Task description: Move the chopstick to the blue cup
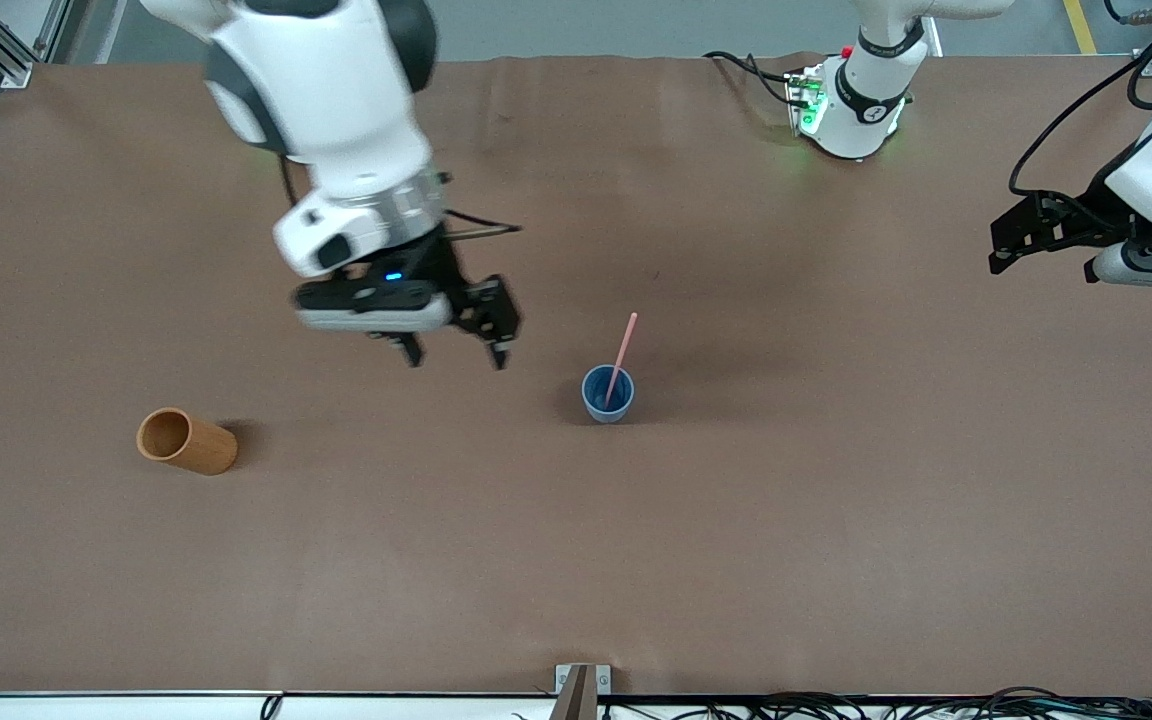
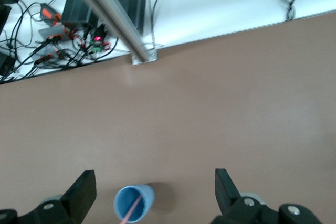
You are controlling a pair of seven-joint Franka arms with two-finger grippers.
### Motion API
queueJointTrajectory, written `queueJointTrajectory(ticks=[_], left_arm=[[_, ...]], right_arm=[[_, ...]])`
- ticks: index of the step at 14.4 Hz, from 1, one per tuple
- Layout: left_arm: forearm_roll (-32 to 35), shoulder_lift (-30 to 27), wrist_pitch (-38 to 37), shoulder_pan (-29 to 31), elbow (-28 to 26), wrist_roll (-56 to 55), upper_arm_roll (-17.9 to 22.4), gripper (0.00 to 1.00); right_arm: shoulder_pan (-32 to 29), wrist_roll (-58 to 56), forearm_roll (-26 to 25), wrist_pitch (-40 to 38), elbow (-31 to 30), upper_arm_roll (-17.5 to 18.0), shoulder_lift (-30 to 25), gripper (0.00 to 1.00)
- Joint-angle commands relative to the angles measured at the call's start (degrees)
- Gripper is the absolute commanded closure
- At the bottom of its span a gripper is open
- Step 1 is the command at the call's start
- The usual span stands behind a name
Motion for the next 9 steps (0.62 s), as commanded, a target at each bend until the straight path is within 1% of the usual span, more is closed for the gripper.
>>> queueJointTrajectory(ticks=[1, 2, 3, 6, 7, 8, 9], left_arm=[[0.00, 0.72, -0.28, 0.11, 1.57, 0.59, -0.01, 0.00], [0.00, 0.72, -0.28, 0.11, 1.57, 0.59, -0.01, 0.00], [0.00, 0.72, -0.28, 0.11, 1.48, 0.68, -0.01, 0.00], [0.00, 0.72, -0.28, 0.11, 1.48, 0.77, -0.10, 0.00], [0.00, 0.72, -0.28, 0.11, 1.48, 0.77, -0.01, 0.00], [0.00, 0.72, -0.20, 0.11, 1.48, 0.68, -0.01, 0.00], [0.00, 0.72, -0.28, 0.11, 1.48, 0.59, -0.10, 0.00]], right_arm=[[1.75, -10.51, 11.30, -4.77, -2.34, -11.40, -6.90, 0.00], [2.11, -13.95, 13.34, -7.67, -2.51, -15.09, -8.91, 0.00], [2.81, -17.98, 13.63, -12.22, -3.12, -18.35, -11.02, 0.00], [3.17, -28.01, 14.50, -22.70, -4.44, -25.04, -15.42, 0.00], [3.08, -31.26, 16.25, -25.69, -4.44, -27.67, -16.48, 0.00], [3.17, -34.08, 19.05, -28.07, -4.70, -30.92, -17.71, 0.00], [3.17, -35.76, 20.99, -29.48, -5.93, -33.39, -18.42, 0.00]])
